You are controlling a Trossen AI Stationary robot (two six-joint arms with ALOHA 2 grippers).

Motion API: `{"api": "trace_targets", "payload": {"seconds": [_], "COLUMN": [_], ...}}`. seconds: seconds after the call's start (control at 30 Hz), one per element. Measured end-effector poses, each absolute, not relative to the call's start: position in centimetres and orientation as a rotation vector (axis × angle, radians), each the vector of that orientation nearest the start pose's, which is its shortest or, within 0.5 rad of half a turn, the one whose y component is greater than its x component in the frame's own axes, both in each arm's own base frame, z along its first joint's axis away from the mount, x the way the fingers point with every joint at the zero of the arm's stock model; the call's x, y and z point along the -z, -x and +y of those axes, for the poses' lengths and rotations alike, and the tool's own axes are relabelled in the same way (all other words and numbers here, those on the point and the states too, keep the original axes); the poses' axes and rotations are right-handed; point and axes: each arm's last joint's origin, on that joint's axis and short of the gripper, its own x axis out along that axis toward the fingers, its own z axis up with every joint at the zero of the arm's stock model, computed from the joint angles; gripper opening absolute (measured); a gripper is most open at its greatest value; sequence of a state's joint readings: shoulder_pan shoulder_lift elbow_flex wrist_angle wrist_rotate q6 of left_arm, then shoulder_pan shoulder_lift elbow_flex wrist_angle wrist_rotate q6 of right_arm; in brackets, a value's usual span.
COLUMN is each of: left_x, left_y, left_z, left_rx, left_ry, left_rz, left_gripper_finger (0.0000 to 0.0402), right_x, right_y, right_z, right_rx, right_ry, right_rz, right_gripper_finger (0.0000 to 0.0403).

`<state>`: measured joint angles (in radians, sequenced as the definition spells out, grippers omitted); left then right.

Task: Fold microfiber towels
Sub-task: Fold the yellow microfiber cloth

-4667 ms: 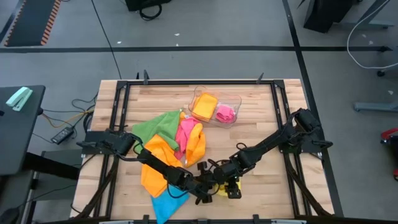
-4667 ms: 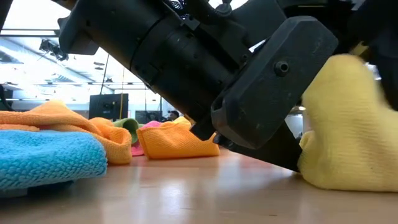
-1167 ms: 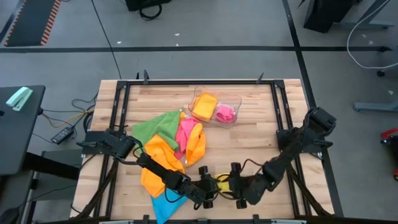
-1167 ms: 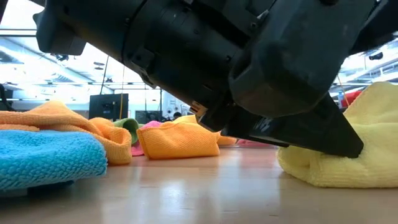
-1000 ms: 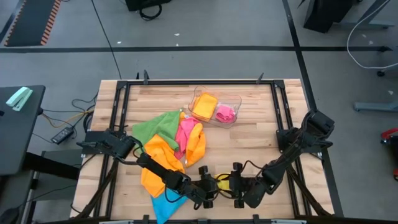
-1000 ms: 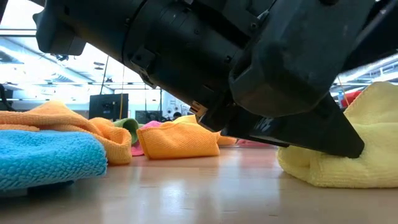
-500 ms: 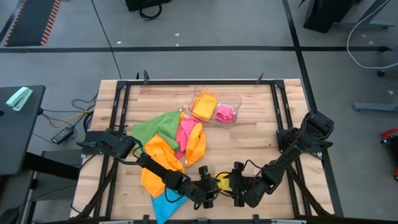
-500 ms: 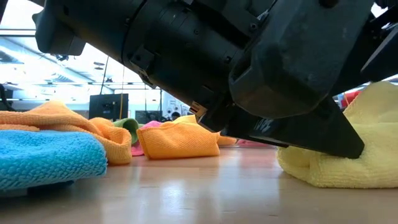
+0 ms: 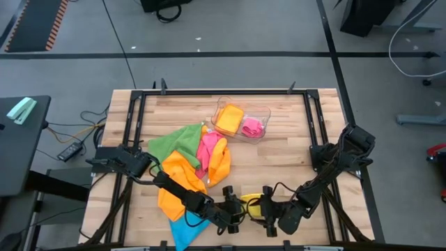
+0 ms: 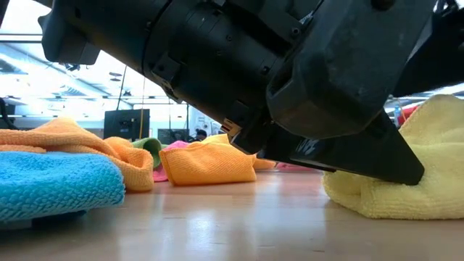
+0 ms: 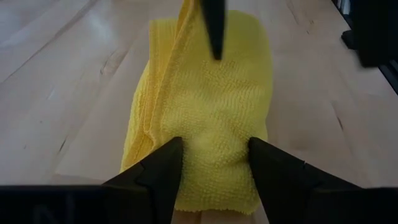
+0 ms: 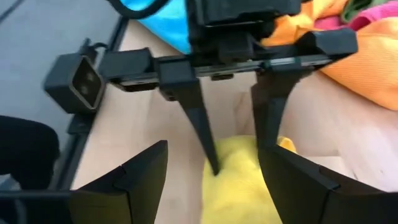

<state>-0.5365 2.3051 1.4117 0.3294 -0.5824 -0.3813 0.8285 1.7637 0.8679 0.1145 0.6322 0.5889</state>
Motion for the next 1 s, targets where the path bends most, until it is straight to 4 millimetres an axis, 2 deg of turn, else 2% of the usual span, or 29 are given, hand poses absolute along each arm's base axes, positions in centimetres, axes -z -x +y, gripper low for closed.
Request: {"api": "trace_targets", "payload": {"seconds": [0.3, 0.5, 0.87, 1.0], "left_x": [-9.7, -9.7, -9.7, -9.7], "left_y": [-41.6, -41.7, -41.6, -41.6], "left_z": [-22.9, -22.8, -22.8, -22.8], "left_rx": [-0.135, -0.139, -0.138, -0.138], "left_ry": [0.072, 0.072, 0.072, 0.072], "left_rz": [0.464, 0.463, 0.464, 0.464], "left_gripper_finger": [0.0198, 0.0199, 0.0198, 0.0197], "right_x": [-10.2, -8.8, -8.8, -9.0], "right_y": [-23.9, -22.6, -22.4, -22.4], "right_z": [23.6, 22.9, 23.2, 23.2], "right_rx": [0.076, 0.182, 0.156, 0.146], "right_ry": [-0.005, -0.122, -0.172, -0.172], "right_rz": [0.681, 0.643, 0.634, 0.634], "right_gripper_finger": [0.0253, 0.0257, 0.0344, 0.0358]}}
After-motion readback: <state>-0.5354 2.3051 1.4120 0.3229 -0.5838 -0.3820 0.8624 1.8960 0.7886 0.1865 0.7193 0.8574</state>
